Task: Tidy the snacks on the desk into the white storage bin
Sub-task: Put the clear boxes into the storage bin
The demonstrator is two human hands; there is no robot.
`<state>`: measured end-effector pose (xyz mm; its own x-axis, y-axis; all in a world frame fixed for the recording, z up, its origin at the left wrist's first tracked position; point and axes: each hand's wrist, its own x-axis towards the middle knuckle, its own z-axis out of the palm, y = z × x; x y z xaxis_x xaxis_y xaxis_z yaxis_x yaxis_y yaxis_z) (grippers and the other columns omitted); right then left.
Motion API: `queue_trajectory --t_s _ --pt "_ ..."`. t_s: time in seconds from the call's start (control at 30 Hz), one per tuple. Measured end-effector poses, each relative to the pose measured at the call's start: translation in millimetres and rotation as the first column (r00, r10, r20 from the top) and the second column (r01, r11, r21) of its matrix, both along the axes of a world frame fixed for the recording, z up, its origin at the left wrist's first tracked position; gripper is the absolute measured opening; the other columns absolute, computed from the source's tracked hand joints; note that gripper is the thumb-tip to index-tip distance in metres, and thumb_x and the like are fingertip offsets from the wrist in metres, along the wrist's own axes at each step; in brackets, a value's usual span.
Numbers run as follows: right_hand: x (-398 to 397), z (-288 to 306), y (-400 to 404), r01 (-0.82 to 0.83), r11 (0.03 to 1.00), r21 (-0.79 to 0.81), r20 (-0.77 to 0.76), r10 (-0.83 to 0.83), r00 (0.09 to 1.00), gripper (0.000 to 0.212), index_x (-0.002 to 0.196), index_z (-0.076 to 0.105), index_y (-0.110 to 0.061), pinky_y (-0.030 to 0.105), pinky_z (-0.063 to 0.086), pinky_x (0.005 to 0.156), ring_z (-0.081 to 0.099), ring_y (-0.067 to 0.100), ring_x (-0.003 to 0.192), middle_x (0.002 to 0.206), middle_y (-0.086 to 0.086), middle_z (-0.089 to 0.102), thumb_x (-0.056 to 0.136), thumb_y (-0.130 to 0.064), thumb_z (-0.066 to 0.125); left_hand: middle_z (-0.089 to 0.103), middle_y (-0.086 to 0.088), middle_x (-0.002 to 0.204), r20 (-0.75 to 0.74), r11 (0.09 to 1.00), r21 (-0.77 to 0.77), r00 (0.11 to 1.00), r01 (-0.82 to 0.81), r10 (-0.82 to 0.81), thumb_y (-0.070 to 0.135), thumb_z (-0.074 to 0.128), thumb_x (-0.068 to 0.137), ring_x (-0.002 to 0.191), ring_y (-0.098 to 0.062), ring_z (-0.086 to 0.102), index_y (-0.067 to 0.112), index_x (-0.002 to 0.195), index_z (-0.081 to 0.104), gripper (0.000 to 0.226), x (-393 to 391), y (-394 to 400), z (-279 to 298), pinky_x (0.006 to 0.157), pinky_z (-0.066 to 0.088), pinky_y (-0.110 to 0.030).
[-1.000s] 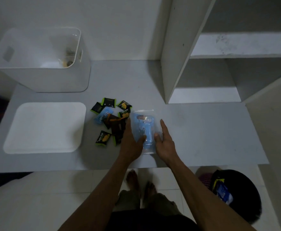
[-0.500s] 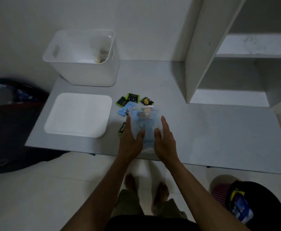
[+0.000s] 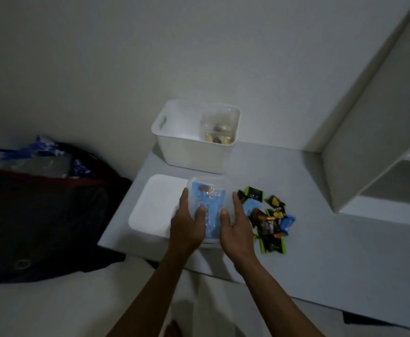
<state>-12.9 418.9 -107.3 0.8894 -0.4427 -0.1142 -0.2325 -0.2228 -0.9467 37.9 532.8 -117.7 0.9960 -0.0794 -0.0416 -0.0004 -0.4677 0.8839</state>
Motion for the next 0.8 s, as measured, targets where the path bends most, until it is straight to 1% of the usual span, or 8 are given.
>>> queue_trajectory --t_s 0.13,0.27,0.43,0.47,0.53,0.6,0.67,0.8 --pt "37 22 53 -0.008 0.999 0.045 0.021 0.007 1.000 0.053 0.152 0.022 -0.036 0.006 0.039 0.081 0.049 -0.010 0.097 0.125 -0.020 0.041 0.103 -0.037 0.041 0.056 0.009 0.124 -0.009 0.999 -0.033 1.000 0.001 -0.001 0.035 0.051 0.099 0.094 -0.001 0.060 0.026 0.148 0.031 0.054 41 51 27 0.067 0.049 -0.004" --pt "81 49 82 0.025 0.998 0.065 0.095 -0.031 0.995 0.053 0.152 0.023 -0.035 -0.002 0.042 0.070 0.051 -0.018 0.088 0.126 -0.018 0.046 0.103 -0.036 0.042 0.049 0.017 0.119 0.029 0.994 -0.089 0.998 0.063 -0.061 0.034 0.052 0.099 0.081 0.015 0.052 0.031 0.145 0.034 0.050 91 80 66 0.059 0.046 0.000" --pt "143 85 74 0.095 0.995 0.000 0.177 -0.093 0.980 0.049 0.145 0.028 -0.049 0.018 0.050 0.087 0.057 -0.001 0.103 0.122 -0.021 0.055 0.101 -0.042 0.045 0.051 0.015 0.131 0.091 0.982 -0.132 0.989 0.132 -0.120 0.030 0.052 0.099 0.101 0.002 0.056 0.035 0.147 0.032 0.052 158 78 103 0.066 0.044 0.001" --pt "159 92 70 0.102 0.995 -0.002 0.198 -0.100 0.975 0.050 0.148 0.028 -0.045 0.020 0.051 0.089 0.057 0.001 0.103 0.123 -0.020 0.053 0.101 -0.040 0.046 0.051 0.013 0.132 0.078 0.981 -0.146 0.990 0.129 -0.119 0.030 0.053 0.099 0.107 -0.004 0.056 0.034 0.148 0.031 0.054 175 75 110 0.072 0.045 -0.001" --pt "190 104 59 0.119 0.993 0.003 0.210 -0.117 0.971 0.054 0.151 0.028 -0.040 0.026 0.053 0.090 0.056 0.005 0.105 0.128 -0.013 0.051 0.101 -0.039 0.048 0.052 0.009 0.139 0.054 0.978 -0.167 0.991 0.126 -0.119 0.033 0.058 0.095 0.118 -0.015 0.057 0.035 0.148 0.033 0.059 211 68 120 0.092 0.053 -0.025" --pt "222 109 50 0.114 0.993 0.029 0.216 -0.118 0.969 0.055 0.151 0.027 -0.037 0.015 0.054 0.073 0.058 -0.001 0.092 0.124 -0.012 0.051 0.101 -0.036 0.049 0.056 0.004 0.138 0.040 0.976 -0.162 0.989 0.144 -0.139 0.038 0.062 0.085 0.117 -0.020 0.060 0.040 0.144 0.036 0.064 249 61 124 0.098 0.052 -0.042" --pt "253 111 39 0.108 0.992 0.067 0.223 -0.120 0.967 0.056 0.151 0.028 -0.035 0.007 0.050 0.058 0.055 -0.007 0.083 0.119 -0.012 0.050 0.101 -0.032 0.051 0.060 -0.001 0.132 0.001 0.977 -0.138 0.986 0.164 -0.165 0.037 0.062 0.081 0.109 -0.021 0.064 0.045 0.141 0.034 0.067 284 53 127 0.094 0.055 -0.045" --pt "312 105 19 0.124 0.985 0.116 0.177 -0.144 0.974 0.057 0.151 0.029 -0.035 0.007 0.050 0.053 0.059 -0.003 0.083 0.113 -0.005 0.057 0.100 -0.029 0.054 0.059 -0.006 0.130 -0.052 0.974 -0.102 0.977 0.202 -0.208 0.027 0.065 0.085 0.102 -0.022 0.066 0.043 0.143 0.031 0.069 350 34 127 0.086 0.059 -0.043"
